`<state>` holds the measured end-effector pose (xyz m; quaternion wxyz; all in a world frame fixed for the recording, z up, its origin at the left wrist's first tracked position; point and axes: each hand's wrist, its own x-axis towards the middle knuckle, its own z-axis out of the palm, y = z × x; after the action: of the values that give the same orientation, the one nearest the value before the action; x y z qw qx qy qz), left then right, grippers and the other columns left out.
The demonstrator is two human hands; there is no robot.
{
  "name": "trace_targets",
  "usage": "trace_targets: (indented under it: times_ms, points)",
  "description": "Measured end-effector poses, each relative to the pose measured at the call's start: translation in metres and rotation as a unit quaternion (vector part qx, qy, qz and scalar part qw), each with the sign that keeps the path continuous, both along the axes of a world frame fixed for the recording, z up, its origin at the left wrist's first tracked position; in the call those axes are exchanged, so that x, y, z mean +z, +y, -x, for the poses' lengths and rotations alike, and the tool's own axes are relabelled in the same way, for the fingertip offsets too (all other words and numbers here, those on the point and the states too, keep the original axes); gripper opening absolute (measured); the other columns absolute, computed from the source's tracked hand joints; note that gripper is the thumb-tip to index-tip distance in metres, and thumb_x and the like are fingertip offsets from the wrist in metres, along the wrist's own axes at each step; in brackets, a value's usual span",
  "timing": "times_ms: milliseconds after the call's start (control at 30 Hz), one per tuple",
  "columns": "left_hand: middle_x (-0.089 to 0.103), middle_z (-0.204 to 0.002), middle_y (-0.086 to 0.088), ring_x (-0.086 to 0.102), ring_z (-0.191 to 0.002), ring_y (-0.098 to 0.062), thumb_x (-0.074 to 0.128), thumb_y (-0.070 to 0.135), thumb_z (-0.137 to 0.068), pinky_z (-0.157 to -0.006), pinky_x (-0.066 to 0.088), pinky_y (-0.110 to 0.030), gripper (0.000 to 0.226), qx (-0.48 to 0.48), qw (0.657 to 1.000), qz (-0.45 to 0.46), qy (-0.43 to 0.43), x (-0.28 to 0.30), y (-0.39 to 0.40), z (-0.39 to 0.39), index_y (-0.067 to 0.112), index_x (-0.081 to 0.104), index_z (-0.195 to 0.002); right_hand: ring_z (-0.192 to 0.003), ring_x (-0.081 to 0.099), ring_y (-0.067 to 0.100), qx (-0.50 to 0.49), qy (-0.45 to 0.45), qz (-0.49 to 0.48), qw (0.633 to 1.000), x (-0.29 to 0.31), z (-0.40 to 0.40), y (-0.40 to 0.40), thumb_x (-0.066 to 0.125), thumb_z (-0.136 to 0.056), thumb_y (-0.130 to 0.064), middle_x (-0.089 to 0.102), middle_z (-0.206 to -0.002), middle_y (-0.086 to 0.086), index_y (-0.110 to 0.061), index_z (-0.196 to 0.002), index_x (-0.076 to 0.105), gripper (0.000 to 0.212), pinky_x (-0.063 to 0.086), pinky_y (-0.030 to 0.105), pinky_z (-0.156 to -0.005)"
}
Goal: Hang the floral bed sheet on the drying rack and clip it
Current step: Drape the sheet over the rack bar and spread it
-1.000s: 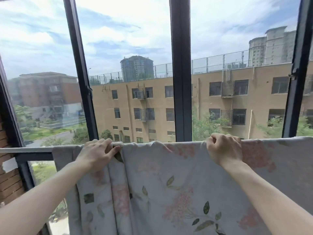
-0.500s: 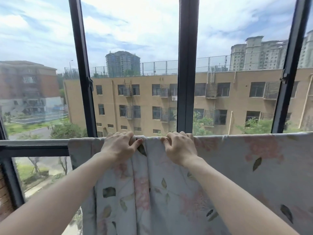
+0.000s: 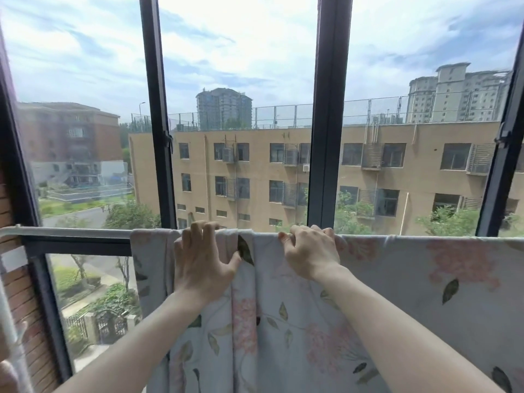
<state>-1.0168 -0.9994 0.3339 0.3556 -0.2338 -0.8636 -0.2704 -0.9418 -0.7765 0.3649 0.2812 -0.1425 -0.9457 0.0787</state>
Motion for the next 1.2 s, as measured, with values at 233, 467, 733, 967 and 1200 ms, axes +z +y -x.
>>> trace_targets:
  times_ms: [233,467,733,967,1200]
  points:
    - [0.065,-0.093,0.005,0.064,-0.091,-0.022,0.057,0.066,-0.087,-0.093,0.04,-0.043,0.045,0.071,0.993,0.007,-0.098,-0.005,0.011,-0.012,0.026,0.042,-0.103,-0.098,0.059,0.024,-0.005,0.021,-0.021,1.0,-0.004,0.004,-0.001,0.028,-0.104,-0.054,0.071,-0.102,0.0,-0.027,-0.09,0.063,0.046,0.031,0.045,-0.097]
    - [0.074,-0.091,0.0,0.068,-0.085,-0.026,0.051,0.037,-0.1,-0.088,0.041,-0.04,0.013,0.055,0.993,0.103,-0.03,0.011,-0.003,-0.005,0.026,0.055,-0.094,-0.089,0.061,0.024,-0.012,0.004,-0.03,0.999,0.003,0.001,0.002,0.025,-0.102,-0.058,0.071,-0.088,0.0,-0.028,-0.079,0.062,0.053,0.033,0.046,-0.096]
    - [0.057,-0.07,0.001,0.056,-0.067,-0.027,0.059,0.035,-0.1,-0.063,0.038,-0.034,0.023,0.072,0.993,0.093,0.015,0.087,-0.055,0.032,0.02,0.054,-0.083,-0.081,0.056,0.027,-0.056,-0.023,-0.012,0.998,0.01,0.009,0.001,0.022,-0.101,-0.06,0.074,-0.089,0.004,-0.023,-0.073,0.066,0.064,0.036,0.047,-0.101]
    - [0.064,-0.083,0.001,0.06,-0.082,-0.027,0.057,0.04,-0.1,-0.076,0.044,-0.036,0.022,0.049,0.992,0.114,0.022,0.162,-0.027,0.071,0.021,0.061,-0.09,-0.106,0.064,0.033,-0.078,-0.058,-0.014,0.995,0.021,0.016,-0.017,0.019,-0.104,-0.059,0.072,-0.115,0.013,-0.014,-0.113,0.073,0.071,0.038,0.045,-0.091]
    - [0.066,-0.097,-0.001,0.062,-0.084,-0.016,0.06,0.035,-0.095,-0.063,0.046,-0.029,0.021,0.028,0.926,0.291,-0.237,0.112,-0.001,0.109,0.017,0.067,-0.102,-0.104,0.063,0.033,-0.132,-0.083,0.016,0.988,0.026,0.007,-0.009,0.027,-0.102,-0.051,0.072,-0.115,0.013,-0.012,-0.111,0.073,0.06,0.039,0.042,-0.086]
